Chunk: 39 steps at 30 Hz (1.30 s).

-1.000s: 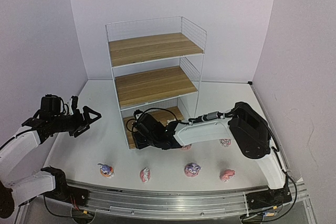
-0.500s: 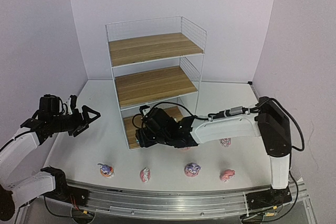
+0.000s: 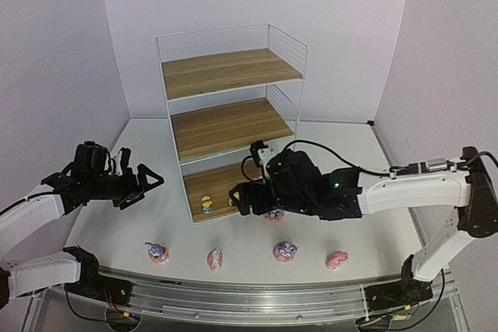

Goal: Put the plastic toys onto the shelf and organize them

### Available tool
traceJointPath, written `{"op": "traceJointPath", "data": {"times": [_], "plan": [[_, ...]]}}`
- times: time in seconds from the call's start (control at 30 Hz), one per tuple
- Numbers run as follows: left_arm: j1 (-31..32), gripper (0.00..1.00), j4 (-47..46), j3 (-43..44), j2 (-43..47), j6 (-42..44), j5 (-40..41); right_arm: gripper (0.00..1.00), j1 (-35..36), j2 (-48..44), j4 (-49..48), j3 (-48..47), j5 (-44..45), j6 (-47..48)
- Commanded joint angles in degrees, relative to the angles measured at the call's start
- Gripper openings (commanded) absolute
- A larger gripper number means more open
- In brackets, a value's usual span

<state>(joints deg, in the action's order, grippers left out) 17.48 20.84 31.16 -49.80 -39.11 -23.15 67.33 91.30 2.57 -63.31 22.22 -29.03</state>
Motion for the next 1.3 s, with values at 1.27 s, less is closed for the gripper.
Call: {"op": "traceJointPath", "data": {"times": [1.27], "plan": [[19.3,0.99,4.6,-3.2,12.0,-11.8,15.2,0.84,-39.5,-5.1,17.1,16.4,-18.3,5.8]]}}
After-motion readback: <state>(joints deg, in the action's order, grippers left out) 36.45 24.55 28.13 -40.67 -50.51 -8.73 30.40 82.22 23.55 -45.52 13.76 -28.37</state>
